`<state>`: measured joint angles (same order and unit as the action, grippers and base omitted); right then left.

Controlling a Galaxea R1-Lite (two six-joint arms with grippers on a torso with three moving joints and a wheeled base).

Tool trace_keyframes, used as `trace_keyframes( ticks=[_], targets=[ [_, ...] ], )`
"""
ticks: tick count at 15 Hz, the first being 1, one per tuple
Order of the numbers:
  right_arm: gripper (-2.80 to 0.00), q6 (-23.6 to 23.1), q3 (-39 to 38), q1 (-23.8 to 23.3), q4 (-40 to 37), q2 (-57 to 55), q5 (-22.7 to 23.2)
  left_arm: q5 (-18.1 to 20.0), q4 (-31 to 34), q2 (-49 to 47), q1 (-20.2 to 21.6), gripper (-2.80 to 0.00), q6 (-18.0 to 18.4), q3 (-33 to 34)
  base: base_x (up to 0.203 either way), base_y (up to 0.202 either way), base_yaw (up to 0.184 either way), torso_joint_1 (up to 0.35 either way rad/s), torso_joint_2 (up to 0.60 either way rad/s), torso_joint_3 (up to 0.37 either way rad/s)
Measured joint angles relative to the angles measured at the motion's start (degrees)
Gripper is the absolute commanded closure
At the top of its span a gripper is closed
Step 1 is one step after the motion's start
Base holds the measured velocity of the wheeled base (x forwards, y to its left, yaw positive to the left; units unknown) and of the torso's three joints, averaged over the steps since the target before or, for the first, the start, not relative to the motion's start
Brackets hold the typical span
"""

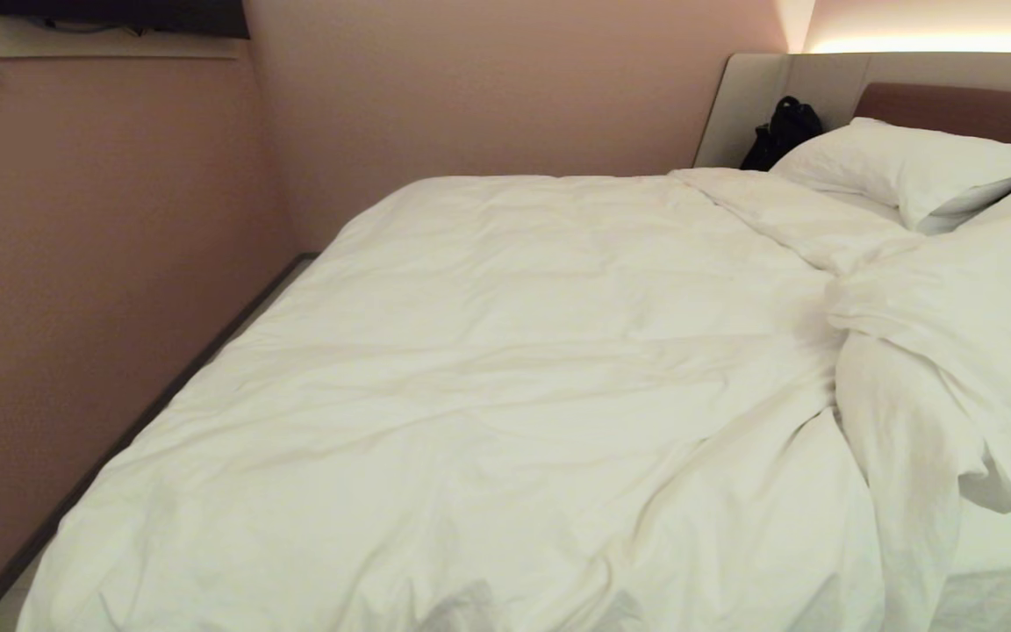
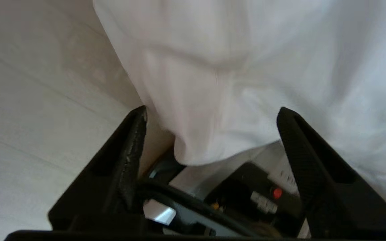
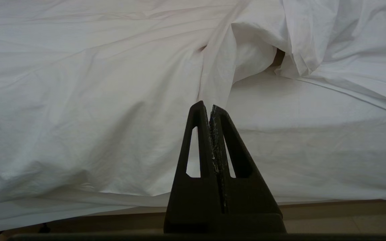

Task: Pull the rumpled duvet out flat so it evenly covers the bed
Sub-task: Flatten the corners of the folded blanket

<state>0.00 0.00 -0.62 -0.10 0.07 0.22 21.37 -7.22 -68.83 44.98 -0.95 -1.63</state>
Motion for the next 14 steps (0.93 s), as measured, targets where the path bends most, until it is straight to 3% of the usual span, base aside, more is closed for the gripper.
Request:
trace_keyframes(
  ticks=[3,6,9,11,12,14],
  targets=[
    [0.0,0.0,0.0,0.0,0.0,0.0,0.0,-0.2,1.3,9.0,0.0,-2.8,-3.6,-2.9,0.0,0.0,0.0,0.0,0.0,0.0],
    [0.0,0.0,0.0,0.0,0.0,0.0,0.0,-0.5,8.8,22.1,0.0,-2.8,-5.5,-10.4,0.0,0.0,0.0,0.0,0.0,0.0],
    [0.0,0.0,0.0,0.0,-0.1,0.0,0.0,3.0,15.2,29.0,-0.5,-2.8,-6.1,-17.8,0.0,0.0,0.0,0.0,0.0,0.0],
    [0.0,0.0,0.0,0.0,0.0,0.0,0.0,5.9,15.9,27.2,-0.8,-2.8,-6.1,-20.9,0.0,0.0,0.0,0.0,0.0,0.0],
    [0.0,0.0,0.0,0.0,0.0,0.0,0.0,7.0,15.6,24.8,-1.0,0.0,-6.0,-22.5,0.0,0.0,0.0,0.0,0.0,0.0],
    [0.0,0.0,0.0,0.0,0.0,0.0,0.0,8.2,13.0,19.8,-1.7,0.0,-6.0,-24.6,0.0,0.0,0.0,0.0,0.0,0.0]
  ],
)
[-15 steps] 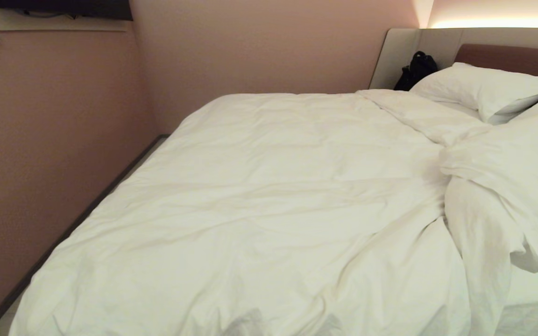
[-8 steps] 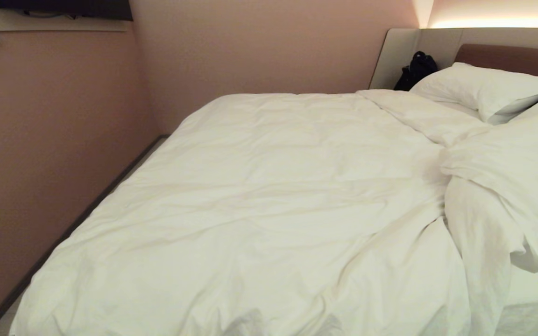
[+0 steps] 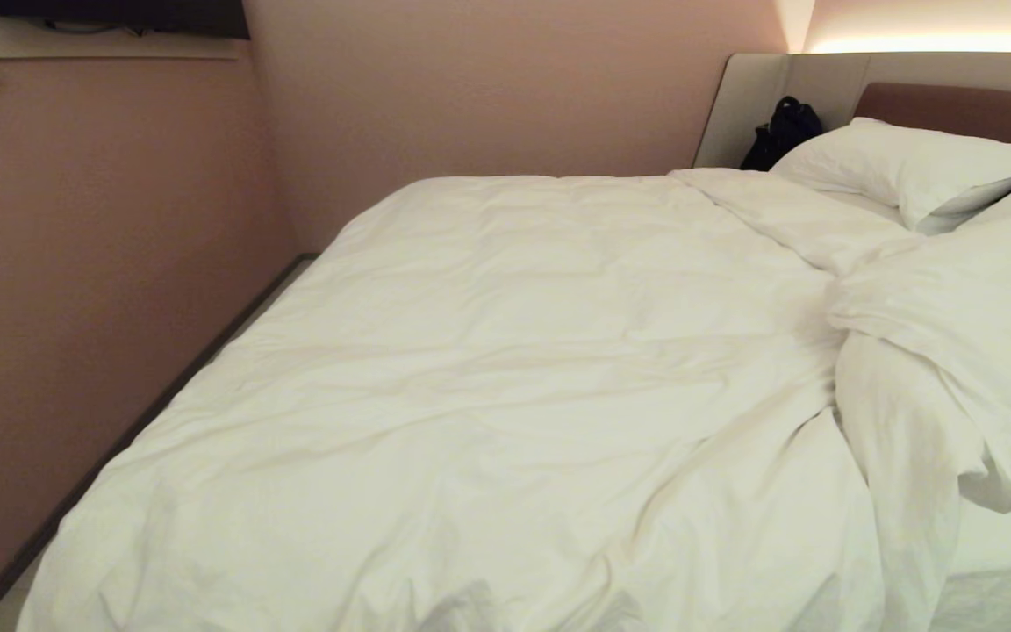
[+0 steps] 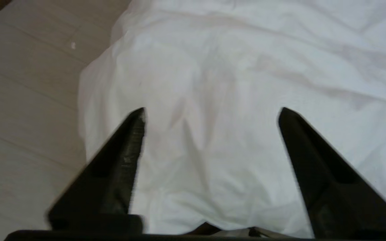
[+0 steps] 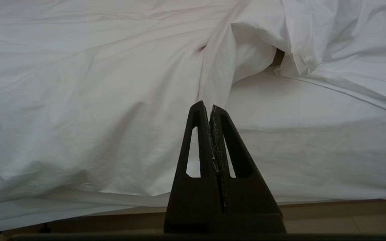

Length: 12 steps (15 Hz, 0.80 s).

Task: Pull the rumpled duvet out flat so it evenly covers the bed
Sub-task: Flatten the corners of the folded blanket

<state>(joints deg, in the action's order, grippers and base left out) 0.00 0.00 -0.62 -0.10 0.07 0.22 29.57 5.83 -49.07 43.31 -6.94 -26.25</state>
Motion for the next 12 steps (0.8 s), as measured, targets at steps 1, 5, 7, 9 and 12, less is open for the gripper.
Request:
trace_keyframes(
  ticks=[1,5,7,9,12],
  targets=[
    [0.0,0.0,0.0,0.0,0.0,0.0,0.0,0.3,-2.1,-2.1,-0.7,0.0,0.0,-0.5,0.0,0.0,0.0,0.0,0.0,0.0],
    [0.0,0.0,0.0,0.0,0.0,0.0,0.0,0.5,-6.8,-8.9,-4.8,0.0,4.1,-0.3,0.0,0.0,0.0,0.0,0.0,0.0],
    [0.0,0.0,0.0,0.0,0.0,0.0,0.0,0.1,-7.0,-13.2,-6.3,0.0,8.1,0.6,0.0,0.0,0.0,0.0,0.0,0.0],
    [0.0,0.0,0.0,0.0,0.0,0.0,0.0,-0.2,-7.5,-19.4,-7.1,0.0,10.6,0.7,0.0,0.0,0.0,0.0,0.0,0.0],
    [0.0,0.0,0.0,0.0,0.0,0.0,0.0,-1.6,-11.5,-31.1,-7.5,0.0,11.6,-0.3,0.0,0.0,0.0,0.0,0.0,0.0]
  ],
)
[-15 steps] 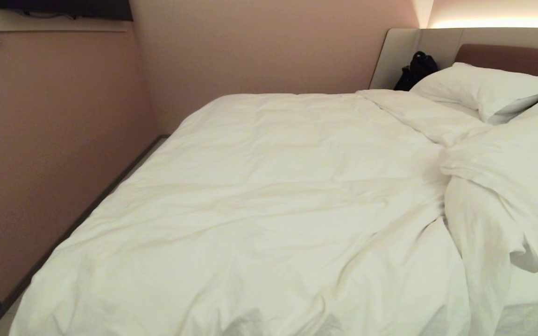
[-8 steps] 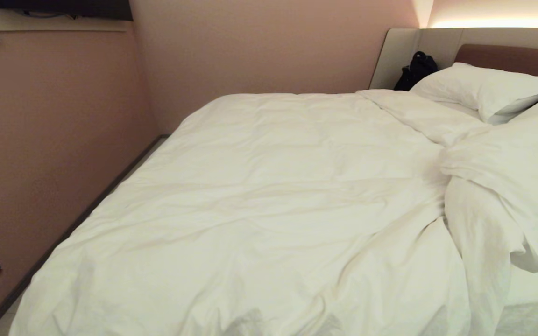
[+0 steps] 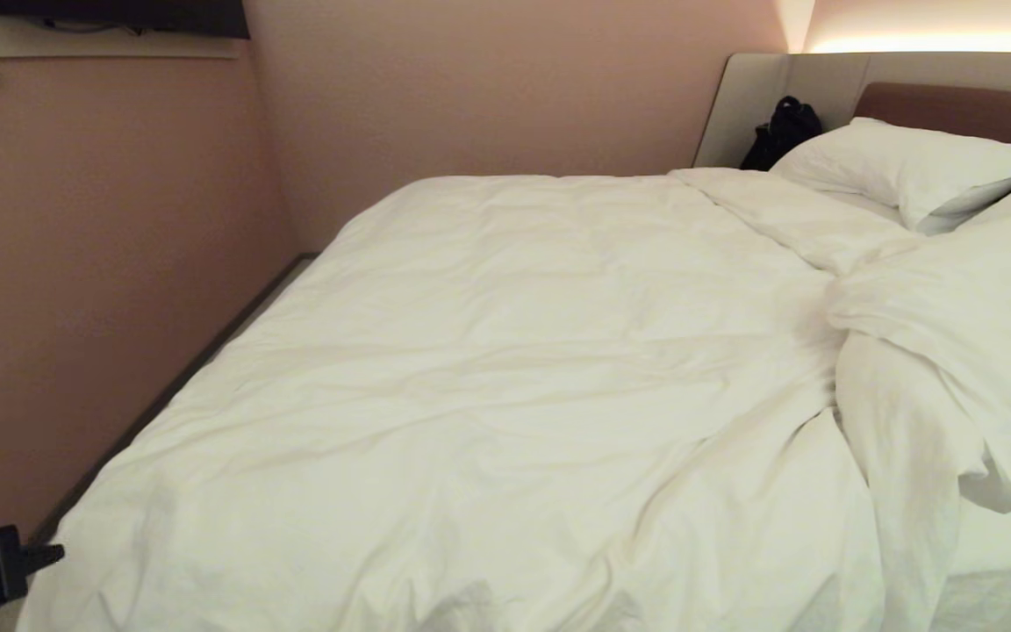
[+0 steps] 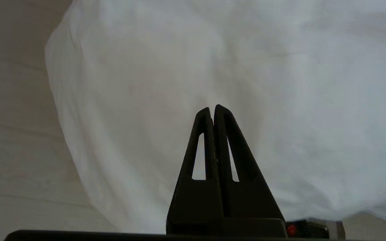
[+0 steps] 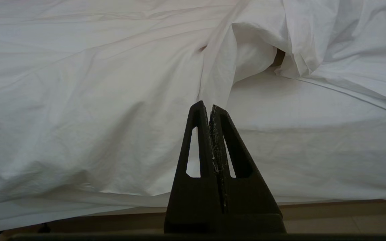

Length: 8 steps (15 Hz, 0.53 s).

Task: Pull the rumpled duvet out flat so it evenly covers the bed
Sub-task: Flatten the corners of the folded blanket

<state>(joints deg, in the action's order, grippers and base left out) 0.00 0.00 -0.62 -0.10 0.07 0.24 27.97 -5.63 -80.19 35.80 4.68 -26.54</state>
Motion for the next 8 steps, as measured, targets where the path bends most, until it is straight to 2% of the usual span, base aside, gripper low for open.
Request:
trace_keyframes(
  ticks=[2,4,8],
  targets=[
    [0.0,0.0,0.0,0.0,0.0,0.0,0.0,-1.8,-5.6,-7.6,0.0,0.0,0.2,0.8,0.0,0.0,0.0,0.0,0.0,0.0],
    [0.0,0.0,0.0,0.0,0.0,0.0,0.0,-2.9,-14.4,-15.0,-0.1,0.0,0.7,3.7,0.0,0.0,0.0,0.0,0.0,0.0],
    [0.0,0.0,0.0,0.0,0.0,0.0,0.0,-3.6,-40.9,-29.8,-0.3,0.0,5.4,15.1,0.0,0.0,0.0,0.0,0.0,0.0]
  ],
)
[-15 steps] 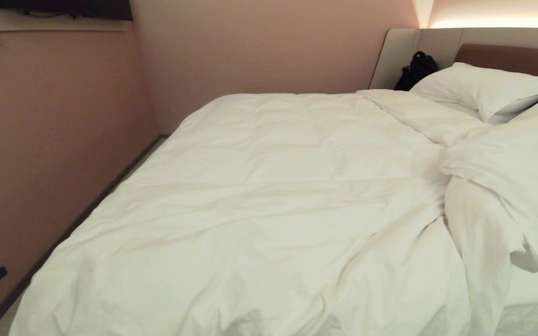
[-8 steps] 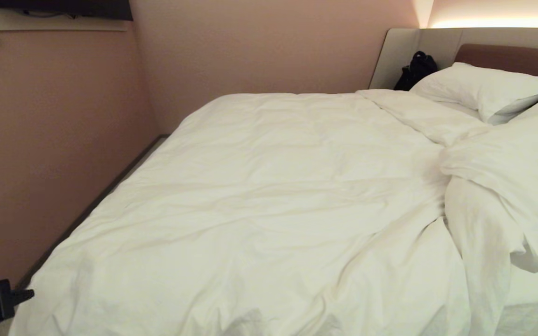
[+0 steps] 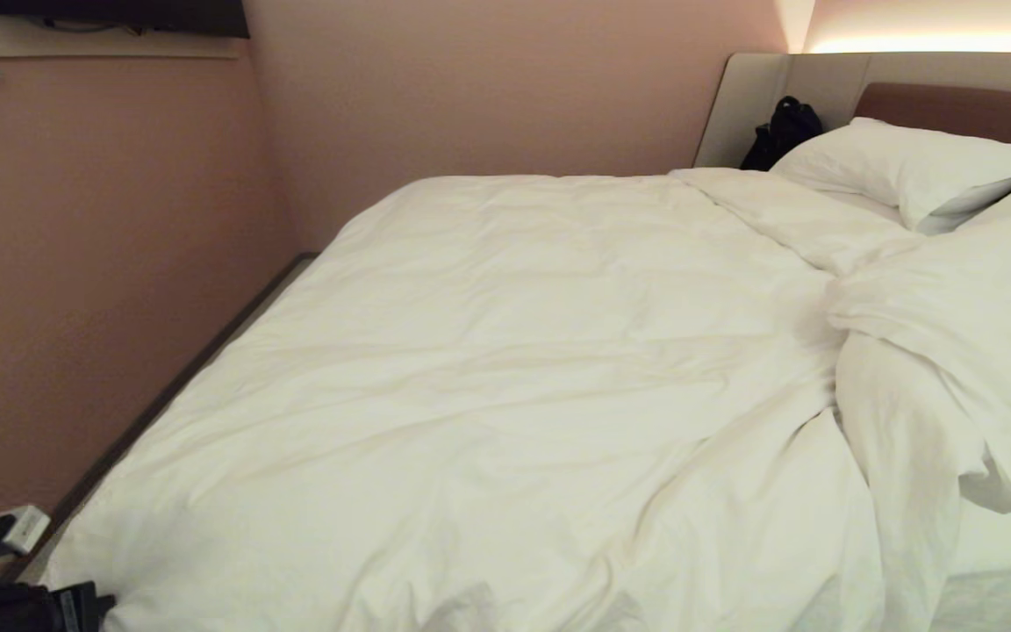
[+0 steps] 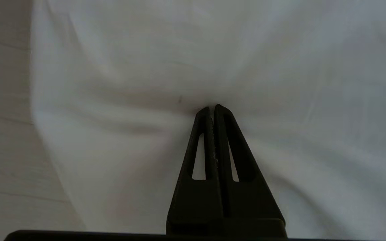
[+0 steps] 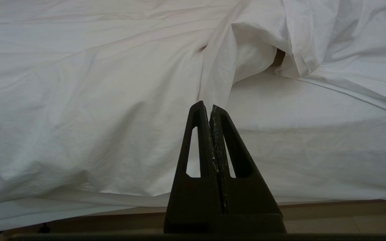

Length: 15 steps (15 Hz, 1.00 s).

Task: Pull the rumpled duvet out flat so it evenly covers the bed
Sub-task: Flatten the corners of the folded blanket

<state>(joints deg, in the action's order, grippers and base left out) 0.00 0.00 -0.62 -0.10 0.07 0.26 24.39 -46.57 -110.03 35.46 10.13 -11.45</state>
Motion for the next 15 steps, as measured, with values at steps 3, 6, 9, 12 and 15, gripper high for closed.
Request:
trace_keyframes(
  ticks=[3,6,9,12,15],
  targets=[
    [0.0,0.0,0.0,0.0,0.0,0.0,0.0,-0.2,-21.1,-12.7,0.0,0.0,3.8,6.8,0.0,0.0,0.0,0.0,0.0,0.0],
    [0.0,0.0,0.0,0.0,0.0,0.0,0.0,-0.4,-38.5,-23.3,0.1,0.0,5.9,10.3,0.0,0.0,0.0,0.0,0.0,0.0],
    [0.0,0.0,0.0,0.0,0.0,0.0,0.0,-0.2,-40.7,-26.5,0.3,0.0,6.3,11.2,0.0,0.0,0.0,0.0,0.0,0.0],
    [0.0,0.0,0.0,0.0,0.0,0.0,0.0,0.4,-40.6,-26.2,0.3,0.0,6.0,11.4,0.0,0.0,0.0,0.0,0.0,0.0],
    [0.0,0.0,0.0,0.0,0.0,0.0,0.0,0.9,-40.5,-20.9,0.4,0.0,5.0,11.4,0.0,0.0,0.0,0.0,0.0,0.0]
  ],
)
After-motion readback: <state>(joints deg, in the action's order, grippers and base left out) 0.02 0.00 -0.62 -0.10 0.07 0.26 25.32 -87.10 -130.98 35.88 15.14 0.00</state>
